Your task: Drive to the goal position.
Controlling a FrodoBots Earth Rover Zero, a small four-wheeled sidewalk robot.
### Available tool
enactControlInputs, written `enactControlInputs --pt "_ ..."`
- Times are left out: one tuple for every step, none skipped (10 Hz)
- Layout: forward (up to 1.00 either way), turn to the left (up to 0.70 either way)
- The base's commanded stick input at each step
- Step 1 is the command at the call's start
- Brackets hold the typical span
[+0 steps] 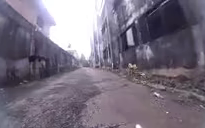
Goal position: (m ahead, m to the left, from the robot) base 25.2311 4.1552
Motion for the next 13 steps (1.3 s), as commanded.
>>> enactControlInputs --pt "0.70 0.00" --pt "0.70 0.00" --pt "0.70 0.00" --pt "0.70 0.00" --pt "0.70 0.00" --pt "0.70 0.00" --pt "0.70 0.00" --pt "0.70 0.00" --pt "0.70 0.00" --pt "0.70 0.00" --pt "0.70 0.00" --pt "0.70 0.00" --pt "0.70 0.03"
